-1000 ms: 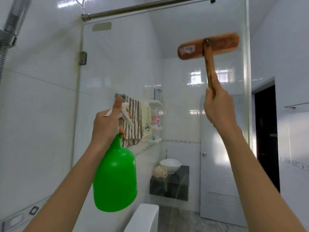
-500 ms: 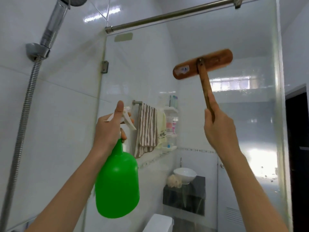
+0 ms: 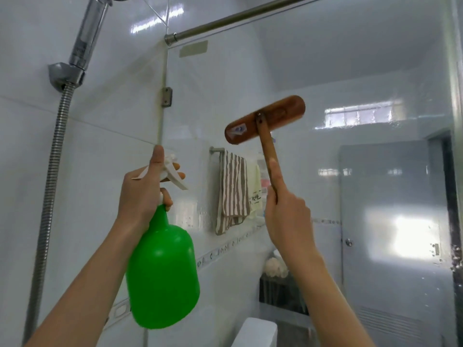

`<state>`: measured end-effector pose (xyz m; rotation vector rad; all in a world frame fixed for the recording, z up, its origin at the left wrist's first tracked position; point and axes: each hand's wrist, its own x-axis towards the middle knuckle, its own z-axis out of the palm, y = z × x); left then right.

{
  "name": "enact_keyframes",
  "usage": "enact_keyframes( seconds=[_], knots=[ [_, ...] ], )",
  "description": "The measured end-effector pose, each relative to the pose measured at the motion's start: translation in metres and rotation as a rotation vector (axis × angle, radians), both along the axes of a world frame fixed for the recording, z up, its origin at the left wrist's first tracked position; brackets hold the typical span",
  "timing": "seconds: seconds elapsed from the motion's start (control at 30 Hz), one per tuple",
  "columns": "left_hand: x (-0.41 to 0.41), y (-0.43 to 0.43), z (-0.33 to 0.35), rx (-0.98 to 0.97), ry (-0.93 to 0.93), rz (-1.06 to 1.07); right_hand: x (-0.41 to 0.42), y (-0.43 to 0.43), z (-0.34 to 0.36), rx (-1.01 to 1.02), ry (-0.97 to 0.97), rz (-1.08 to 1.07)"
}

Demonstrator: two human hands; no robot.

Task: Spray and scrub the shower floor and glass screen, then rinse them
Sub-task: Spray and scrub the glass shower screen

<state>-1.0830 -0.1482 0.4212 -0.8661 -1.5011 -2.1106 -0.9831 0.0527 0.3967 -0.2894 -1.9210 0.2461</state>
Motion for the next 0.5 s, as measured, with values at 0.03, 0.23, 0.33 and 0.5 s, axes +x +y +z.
enact_keyframes(
  seconds=[0.03,0.23,0.33,0.5],
  knots=[
    [-0.001,-0.002,0.000,0.000,-0.002,0.006,-0.011,-0.001,0.010,0.039,0.014,-0.029],
    [-0.012,-0.016,-0.007,-0.007,-0.036,0.039,-0.061,-0.017,0.065,0.059,-0.008,0.000],
    [-0.015,-0.025,-0.014,0.016,-0.044,0.062,-0.040,-0.021,-0.042,0.024,-0.077,0.085],
    [-0.021,-0.036,-0.021,-0.005,-0.066,0.079,-0.088,-0.038,-0.008,0.118,-0.152,0.072]
  ],
)
